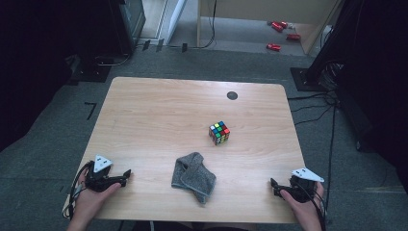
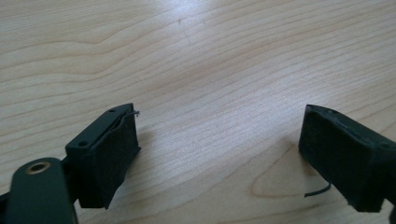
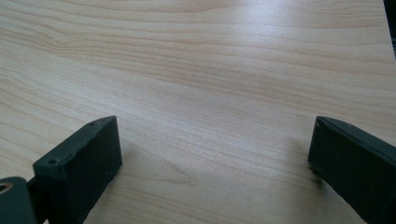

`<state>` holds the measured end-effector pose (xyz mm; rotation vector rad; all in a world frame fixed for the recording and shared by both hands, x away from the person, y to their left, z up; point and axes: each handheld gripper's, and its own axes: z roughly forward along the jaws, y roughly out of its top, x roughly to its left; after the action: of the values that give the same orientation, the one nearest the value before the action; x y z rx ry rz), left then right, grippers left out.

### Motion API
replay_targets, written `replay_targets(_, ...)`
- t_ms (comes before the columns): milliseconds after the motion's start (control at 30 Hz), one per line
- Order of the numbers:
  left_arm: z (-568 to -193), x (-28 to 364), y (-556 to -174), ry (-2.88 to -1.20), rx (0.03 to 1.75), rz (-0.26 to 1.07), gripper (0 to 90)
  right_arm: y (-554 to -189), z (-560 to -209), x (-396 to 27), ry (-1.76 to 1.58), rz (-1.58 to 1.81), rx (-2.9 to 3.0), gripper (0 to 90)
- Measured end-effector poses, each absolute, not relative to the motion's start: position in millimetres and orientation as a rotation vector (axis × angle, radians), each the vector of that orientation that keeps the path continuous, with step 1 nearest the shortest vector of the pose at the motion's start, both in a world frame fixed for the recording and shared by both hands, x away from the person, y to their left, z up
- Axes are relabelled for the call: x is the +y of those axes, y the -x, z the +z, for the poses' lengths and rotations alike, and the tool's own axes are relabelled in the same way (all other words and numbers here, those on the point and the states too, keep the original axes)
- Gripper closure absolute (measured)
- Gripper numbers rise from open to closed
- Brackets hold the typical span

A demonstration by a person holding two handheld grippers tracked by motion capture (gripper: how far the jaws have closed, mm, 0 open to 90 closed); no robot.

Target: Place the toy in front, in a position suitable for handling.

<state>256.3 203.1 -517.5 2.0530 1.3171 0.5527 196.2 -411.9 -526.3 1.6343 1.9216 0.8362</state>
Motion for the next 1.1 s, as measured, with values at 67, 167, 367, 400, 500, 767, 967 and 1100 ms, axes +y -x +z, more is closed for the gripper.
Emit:
replay_targets(67,-517.3,200.6,-256.2,-2.052,1.322,0.556,10.2,-196.4,-526.3,-411.4,-1.638,0.834,1.918,2.2)
replay_targets(167,-515.2,194.6,-257.9,-2.047,1.303,0.549,10.3,-197.7,-526.3,-410.3,-1.641,0.833,1.916,2.0)
replay_targets(367,-507.0,164.6,-264.1,-2.060,1.204,0.484,10.4,-199.6,-524.5,-408.8,-1.639,0.834,1.914,7.5)
replay_targets(400,-504.4,158.5,-265.0,-2.059,1.184,0.470,10.3,-199.9,-524.5,-408.5,-1.635,0.833,1.915,7.5)
replay_targets(500,-497.7,139.5,-265.6,-2.058,1.128,0.479,10.4,-200.6,-524.2,-408.3,-1.637,0.830,1.920,7.6)
replay_targets(767,-488.0,100.8,-267.8,-2.047,1.012,0.387,10.4,-201.7,-524.2,-409.1,-1.641,0.830,1.918,7.6)
replay_targets(967,-486.0,81.1,-267.8,-2.057,0.965,0.359,10.4,-201.4,-524.4,-409.2,-1.641,0.832,1.915,7.6)
replay_targets(1100,-482.9,70.8,-266.9,-2.058,0.934,0.340,10.4,-201.1,-524.6,-409.3,-1.640,0.833,1.912,7.6)
